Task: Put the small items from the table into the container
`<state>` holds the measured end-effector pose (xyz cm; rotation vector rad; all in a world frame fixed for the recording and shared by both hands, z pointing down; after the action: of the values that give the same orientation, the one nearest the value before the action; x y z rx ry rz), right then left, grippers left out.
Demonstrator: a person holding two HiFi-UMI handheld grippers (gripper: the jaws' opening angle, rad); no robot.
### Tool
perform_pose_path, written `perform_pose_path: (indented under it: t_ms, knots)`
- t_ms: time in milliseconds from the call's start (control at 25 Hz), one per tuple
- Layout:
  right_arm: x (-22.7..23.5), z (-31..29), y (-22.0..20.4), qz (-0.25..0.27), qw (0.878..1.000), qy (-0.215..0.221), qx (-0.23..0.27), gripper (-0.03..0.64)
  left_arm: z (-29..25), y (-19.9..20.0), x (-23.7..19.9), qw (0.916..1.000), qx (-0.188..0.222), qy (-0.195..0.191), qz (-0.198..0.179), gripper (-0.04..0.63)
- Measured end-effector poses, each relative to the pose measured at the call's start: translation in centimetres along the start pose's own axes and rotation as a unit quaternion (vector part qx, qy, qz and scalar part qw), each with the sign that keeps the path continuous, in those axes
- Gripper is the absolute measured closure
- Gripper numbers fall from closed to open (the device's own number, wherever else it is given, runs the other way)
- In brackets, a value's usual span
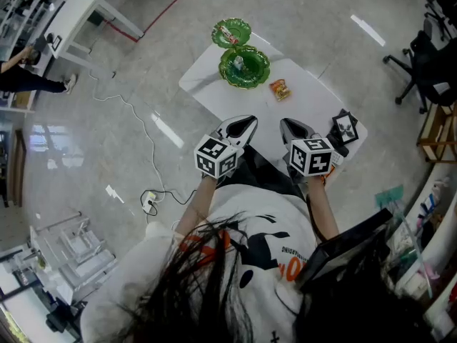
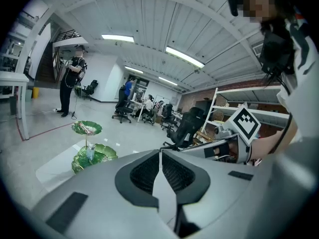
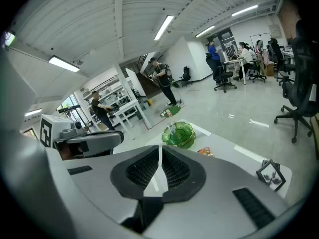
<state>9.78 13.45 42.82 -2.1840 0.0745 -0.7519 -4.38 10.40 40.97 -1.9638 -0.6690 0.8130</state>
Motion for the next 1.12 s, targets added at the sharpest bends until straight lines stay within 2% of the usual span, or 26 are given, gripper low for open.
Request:
perform_pose_path:
  t_ms: [280, 520, 800, 1120]
  knots:
    - [0.7, 0.0, -0.4, -0.014, 1.0, -0.005, -0.004, 0.584, -0.7, -0.4, 0.0, 0.9998, -0.022, -0.003, -0.002, 0.584]
    - [1.3, -0.4, -0.4, -0.025, 1.0, -0.005, -0.005, 0.584, -1.4, -0.3, -0.3, 0.9998, -0.02, -0.008, -0.005, 0.584]
    - [2.6, -1.1, -0.7, -0.042, 0.999, -0.014, -0.007, 0.584, -2.6, -1.1, -1.3, 0.9992, -0.038, -0.013, -0.001, 0.584]
    - [5.2, -3.2, -2.3, -0.072, 0.996, -0.04, -0.025, 0.584, -5.0, -2.7, -3.3, 0.9963, -0.076, -0.03, -0.027, 0.584]
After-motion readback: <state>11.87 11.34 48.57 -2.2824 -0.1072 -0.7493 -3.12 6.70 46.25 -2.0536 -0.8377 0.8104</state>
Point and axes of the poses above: the fingertips, and each gripper's own axes: z backward along the fingers, x to its right, y out of its top, the point moved 5 cm from there along z, backward along the fingers, and after that the axes turned 9 degrees about y, right-handed, at the moved point
